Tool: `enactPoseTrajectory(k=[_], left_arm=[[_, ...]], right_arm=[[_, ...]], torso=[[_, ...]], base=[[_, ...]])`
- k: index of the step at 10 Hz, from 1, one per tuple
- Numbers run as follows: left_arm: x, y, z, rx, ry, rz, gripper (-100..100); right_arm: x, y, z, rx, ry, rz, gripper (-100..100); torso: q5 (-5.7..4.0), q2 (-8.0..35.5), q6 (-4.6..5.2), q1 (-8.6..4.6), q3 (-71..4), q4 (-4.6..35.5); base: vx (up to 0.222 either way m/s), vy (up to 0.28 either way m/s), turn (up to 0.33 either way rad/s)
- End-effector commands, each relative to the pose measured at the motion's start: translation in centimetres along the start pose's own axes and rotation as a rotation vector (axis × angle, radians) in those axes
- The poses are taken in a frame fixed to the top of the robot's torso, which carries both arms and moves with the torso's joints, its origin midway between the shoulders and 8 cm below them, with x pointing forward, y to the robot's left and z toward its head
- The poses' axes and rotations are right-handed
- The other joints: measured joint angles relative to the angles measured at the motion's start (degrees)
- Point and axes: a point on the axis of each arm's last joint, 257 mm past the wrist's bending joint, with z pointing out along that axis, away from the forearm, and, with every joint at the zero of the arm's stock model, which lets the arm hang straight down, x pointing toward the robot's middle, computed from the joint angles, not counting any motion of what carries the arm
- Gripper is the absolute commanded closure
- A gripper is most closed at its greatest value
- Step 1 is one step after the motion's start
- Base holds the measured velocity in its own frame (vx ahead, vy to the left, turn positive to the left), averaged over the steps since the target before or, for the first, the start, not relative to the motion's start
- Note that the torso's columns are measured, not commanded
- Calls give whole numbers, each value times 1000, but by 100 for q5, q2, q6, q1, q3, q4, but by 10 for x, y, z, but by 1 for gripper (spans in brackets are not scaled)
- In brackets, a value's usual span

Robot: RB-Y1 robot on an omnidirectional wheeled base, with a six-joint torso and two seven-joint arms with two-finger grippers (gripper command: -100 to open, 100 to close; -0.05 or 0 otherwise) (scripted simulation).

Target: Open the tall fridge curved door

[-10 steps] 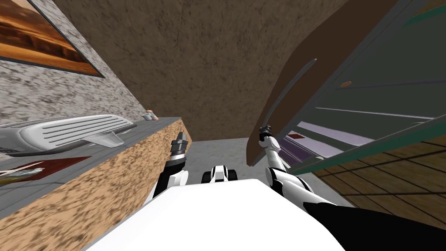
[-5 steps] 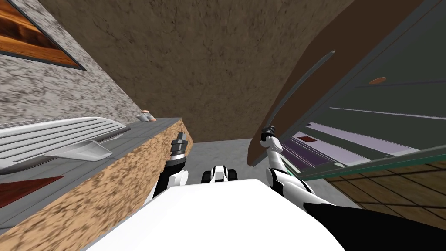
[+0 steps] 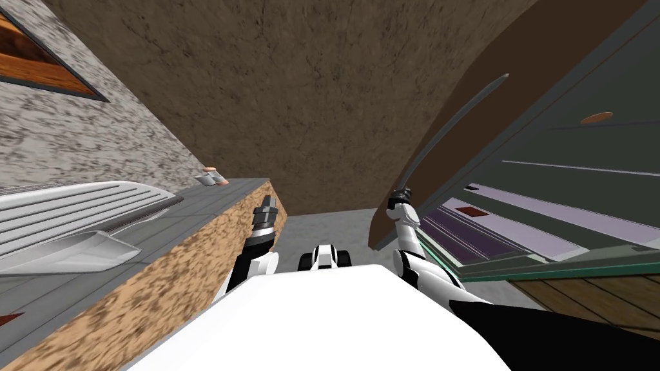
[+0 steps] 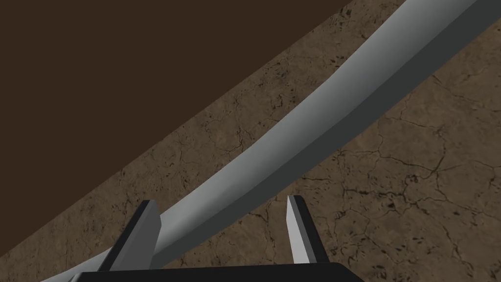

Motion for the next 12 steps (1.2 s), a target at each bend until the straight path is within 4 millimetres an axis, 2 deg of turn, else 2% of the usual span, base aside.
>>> enactPoseTrajectory(k=[1, 2, 5, 6, 7, 8, 9, 12], left_arm=[[0, 0, 0, 0, 0, 0, 0], [0, 0, 0, 0, 0, 0, 0], [0, 0, 0, 0, 0, 0, 0], [0, 0, 0, 0, 0, 0, 0], [0, 0, 0, 0, 0, 0, 0], [0, 0, 0, 0, 0, 0, 0], [0, 0, 0, 0, 0, 0, 0], [0, 0, 0, 1, 0, 0, 0]], right_arm=[[13, -21, 1, 48, 42, -13, 100], [13, -21, 1, 48, 42, -13, 100], [35, -39, -3, 95, 104, -24, 100], [35, -39, -3, 95, 104, -24, 100], [45, -49, -6, 119, 135, -30, 100], [45, -49, -6, 119, 135, -30, 100], [37, -39, -2, 102, 145, -26, -100], [28, -45, 6, 110, 152, -28, -100]], torso=[[4, -3, 2, -27, -4, 5], [3, -11, 5, -27, -10, 4], [9, -5, 10, -50, -9, 11], [12, -8, 13, -32, -11, 11], [14, 1, 13, -40, -6, 12], [12, -3, 16, -35, -7, 11], [9, 10, 20, -45, -1, 12], [-24, 99, 35, -34, 65, 22]], base=[[248, 135, -4], [219, 175, -2], [249, 159, -7], [252, 137, -16], [270, 141, -3], [248, 116, 0], [45, 66, 84], [-104, -23, 65]])
